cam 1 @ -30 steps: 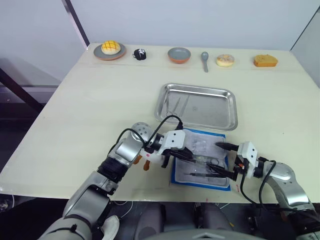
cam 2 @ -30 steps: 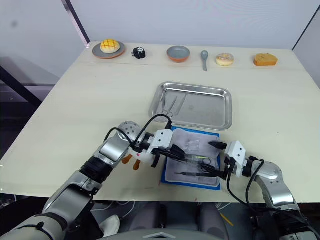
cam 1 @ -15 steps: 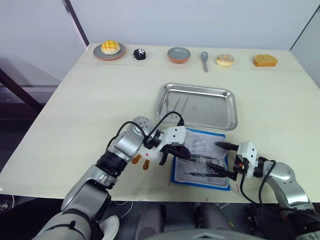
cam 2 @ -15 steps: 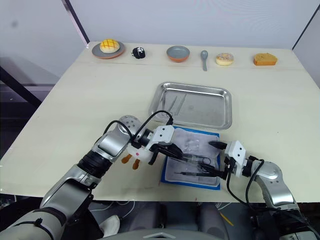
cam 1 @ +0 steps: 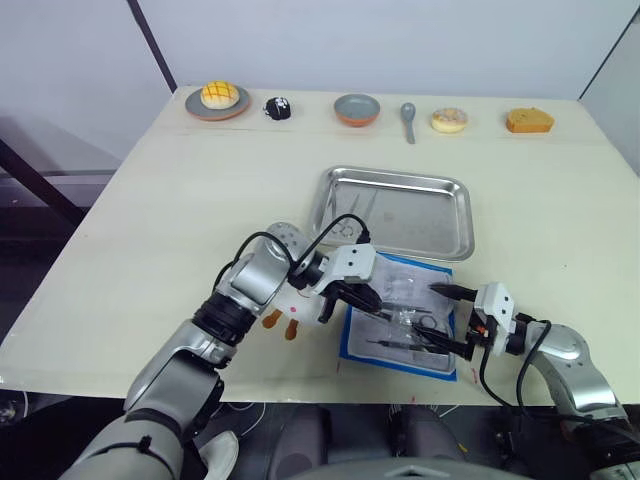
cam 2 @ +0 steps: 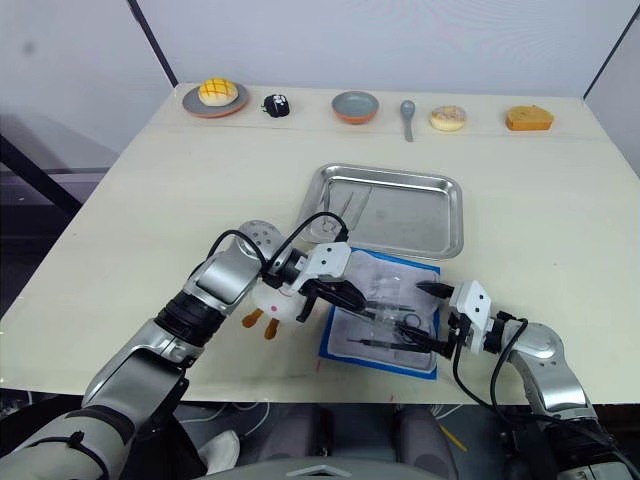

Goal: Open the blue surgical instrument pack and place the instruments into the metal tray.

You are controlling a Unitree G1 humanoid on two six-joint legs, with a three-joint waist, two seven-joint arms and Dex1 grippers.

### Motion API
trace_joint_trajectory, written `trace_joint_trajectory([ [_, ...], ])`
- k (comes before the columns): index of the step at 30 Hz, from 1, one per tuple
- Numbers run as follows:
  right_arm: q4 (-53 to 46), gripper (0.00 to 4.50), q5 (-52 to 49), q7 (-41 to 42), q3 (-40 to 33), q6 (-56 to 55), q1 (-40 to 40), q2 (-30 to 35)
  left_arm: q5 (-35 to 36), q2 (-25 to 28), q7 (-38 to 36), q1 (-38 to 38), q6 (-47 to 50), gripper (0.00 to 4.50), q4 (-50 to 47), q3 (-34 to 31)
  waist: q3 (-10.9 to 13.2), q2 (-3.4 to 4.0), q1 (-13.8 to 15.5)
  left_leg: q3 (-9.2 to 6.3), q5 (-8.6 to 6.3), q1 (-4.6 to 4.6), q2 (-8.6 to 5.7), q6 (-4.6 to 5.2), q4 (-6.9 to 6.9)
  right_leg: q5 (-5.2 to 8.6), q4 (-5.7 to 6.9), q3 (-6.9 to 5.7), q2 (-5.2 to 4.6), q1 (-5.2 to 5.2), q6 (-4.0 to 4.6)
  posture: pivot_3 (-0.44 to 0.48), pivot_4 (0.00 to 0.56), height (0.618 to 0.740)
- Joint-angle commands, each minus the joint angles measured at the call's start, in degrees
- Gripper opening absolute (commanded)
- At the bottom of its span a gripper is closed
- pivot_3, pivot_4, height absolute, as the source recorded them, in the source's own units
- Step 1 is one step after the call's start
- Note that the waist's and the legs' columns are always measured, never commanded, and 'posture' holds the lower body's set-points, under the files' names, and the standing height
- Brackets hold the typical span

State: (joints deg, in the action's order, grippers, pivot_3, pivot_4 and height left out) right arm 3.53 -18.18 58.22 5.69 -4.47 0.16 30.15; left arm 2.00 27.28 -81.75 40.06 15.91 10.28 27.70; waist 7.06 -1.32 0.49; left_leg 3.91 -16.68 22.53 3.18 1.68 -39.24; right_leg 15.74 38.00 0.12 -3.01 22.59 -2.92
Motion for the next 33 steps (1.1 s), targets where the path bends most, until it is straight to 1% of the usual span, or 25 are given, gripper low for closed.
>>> trace_joint_trajectory([
  [1, 3.17, 4.5, 2.35, -0.1, 1.59, 1.61, 1.46, 0.01, 0.56, 0.23, -0.36, 1.76, -0.34, 0.12, -1.02, -0.81, 0.0, 0.0, -0.01, 0.0, 0.0, 0.0, 0.0, 0.0, 0.0, 0.0, 0.0, 0.0, 0.0, 0.0, 0.0, 0.0, 0.15, 0.732],
  [10, 3.44, 4.5, 2.5, -0.18, 1.79, 1.32, 1.23, -0.3, -0.48, -1.14, 0.18, 0.63, -1.06, 0.12, 0.28, 0.54, 0.0, 0.0, 0.0, 0.0, 0.0, 0.0, 0.0, 0.0, 0.0, 0.0, 0.0, 0.0, 0.0, 0.0, 0.0, 0.0, 0.15, 0.732],
  [20, 3.7, 4.5, 2.69, -0.36, 1.84, 1.06, 1.19, -0.65, -1.84, -2.69, 0.2, 1.91, -3.26, 0.12, 4.06, 1.66, 0.0, -0.01, -0.05, 0.01, 0.0, -0.01, 0.0, 0.0, 0.0, 0.0, 0.0, 0.01, 0.01, 0.0, 0.0, 0.0, 0.15, 0.732],
  [26, 3.64, 4.5, 2.74, -0.51, 1.84, 1.1, 1.13, -0.77, 0.03, -4.3, -0.08, 2.72, -1.33, 0.12, 5.02, 0.68, -0.01, -0.01, -0.07, 0.0, 0.0, -0.01, 0.0, 0.0, 0.0, 0.0, 0.0, 0.01, 0.01, 0.0, 0.0, 0.0, 0.15, 0.732],
  [30, 3.76, 4.5, 2.74, -0.44, 1.82, 1.03, 1.15, -0.8, -1.43, -3.62, -1.02, 3.21, -1.95, 0.12, 5.03, 1.92, -0.01, -0.01, -0.17, 0.0, 0.0, -0.01, 0.0, 0.0, 0.0, 0.0, 0.0, 0.01, 0.01, 0.0, 0.0, 0.0, 0.15, 0.732],
  [33, 3.88, 4.5, 2.79, -0.39, 1.84, 0.99, 1.07, -0.89, -2.35, -3.76, -0.42, 3.89, -1.9, 0.12, 5.79, 2.15, -0.01, -0.01, -0.18, 0.0, 0.0, -0.01, 0.0, 0.0, 0.0, 0.0, 0.01, 0.01, 0.02, -0.01, 0.0, 0.0, 0.15, 0.732],
])
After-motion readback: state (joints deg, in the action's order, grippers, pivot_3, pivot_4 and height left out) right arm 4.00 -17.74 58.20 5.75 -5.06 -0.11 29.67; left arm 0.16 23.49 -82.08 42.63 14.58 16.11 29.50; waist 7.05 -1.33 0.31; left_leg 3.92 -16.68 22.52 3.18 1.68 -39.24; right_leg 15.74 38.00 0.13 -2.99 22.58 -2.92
